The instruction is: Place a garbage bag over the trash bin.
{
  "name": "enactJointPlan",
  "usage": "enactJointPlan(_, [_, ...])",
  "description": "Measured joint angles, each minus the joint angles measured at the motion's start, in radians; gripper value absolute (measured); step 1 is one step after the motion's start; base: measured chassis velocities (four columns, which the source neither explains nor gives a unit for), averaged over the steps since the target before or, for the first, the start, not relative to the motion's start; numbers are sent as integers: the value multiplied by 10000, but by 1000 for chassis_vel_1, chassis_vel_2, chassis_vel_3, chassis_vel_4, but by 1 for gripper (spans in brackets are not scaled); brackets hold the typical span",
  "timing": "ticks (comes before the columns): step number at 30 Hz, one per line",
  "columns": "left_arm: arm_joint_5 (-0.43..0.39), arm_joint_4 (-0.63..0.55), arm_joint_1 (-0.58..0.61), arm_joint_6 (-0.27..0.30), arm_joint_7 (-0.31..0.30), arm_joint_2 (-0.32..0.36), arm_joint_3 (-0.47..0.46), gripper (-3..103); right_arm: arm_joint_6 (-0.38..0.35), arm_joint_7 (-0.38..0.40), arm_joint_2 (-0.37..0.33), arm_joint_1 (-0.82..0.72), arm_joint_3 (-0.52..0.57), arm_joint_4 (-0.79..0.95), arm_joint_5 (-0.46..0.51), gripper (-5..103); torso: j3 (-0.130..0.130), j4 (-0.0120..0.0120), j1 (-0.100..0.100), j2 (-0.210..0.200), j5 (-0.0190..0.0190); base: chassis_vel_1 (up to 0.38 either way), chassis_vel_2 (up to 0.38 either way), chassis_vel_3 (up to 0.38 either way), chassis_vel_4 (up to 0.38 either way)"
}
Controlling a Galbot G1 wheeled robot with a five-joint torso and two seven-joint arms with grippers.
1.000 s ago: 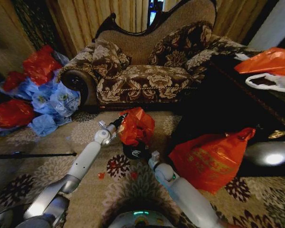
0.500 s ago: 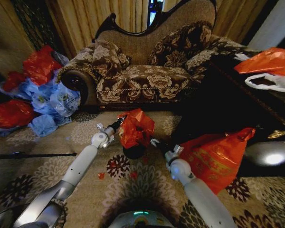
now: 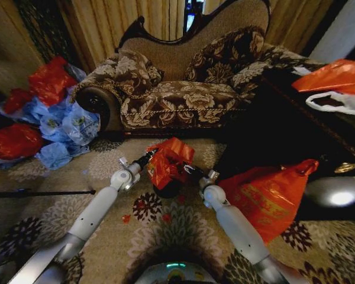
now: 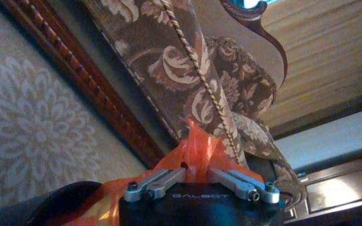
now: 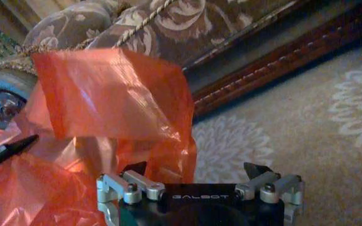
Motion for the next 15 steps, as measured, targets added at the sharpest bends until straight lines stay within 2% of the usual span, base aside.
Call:
enactJointPlan(2, [-16,-10,-14,0,-6,31,0,0,-7,-52,37,45,-34,-102,3,103,0,-1,0,0,-1,0,0,0,0])
enactJointPlan(4, [-44,-15,-88,1,-28,135,-1,0,-6,-201,121,116,-84,-293,6,95,0,3,0,0,0,0,0,0,0])
enactJointPlan(5, [-44,-15,-88,1,-28,135,-1,0,-6,-201,121,116,-84,-293,6,95,0,3,0,0,0,0,0,0,0])
enactJointPlan(8, [-23,43,-167,1,-33,316,38,0,-8,-290,91,59,-88,-271,12,79,0,1,0,0,0,0,0,0,0])
enactJointPlan(9, [-23,43,-167,1,-33,316,38,0,-8,-290,91,59,-88,-271,12,79,0,1,0,0,0,0,0,0,0])
enactJointPlan(12, [100,74,-173,9,-31,355,54,0,-2,-334,5,-54,-79,-177,-26,63,0,1,0,0,0,0,0,0,0])
enactJointPlan(14, [143,76,-161,10,-31,355,59,0,-2,-334,-15,-98,-65,-138,-33,63,0,1,0,0,1,0,0,0,0])
enactJointPlan(15, [242,77,-111,13,-40,358,70,0,-1,-335,-51,-191,-42,-63,-41,52,0,0,0,0,0,0,0,0,0])
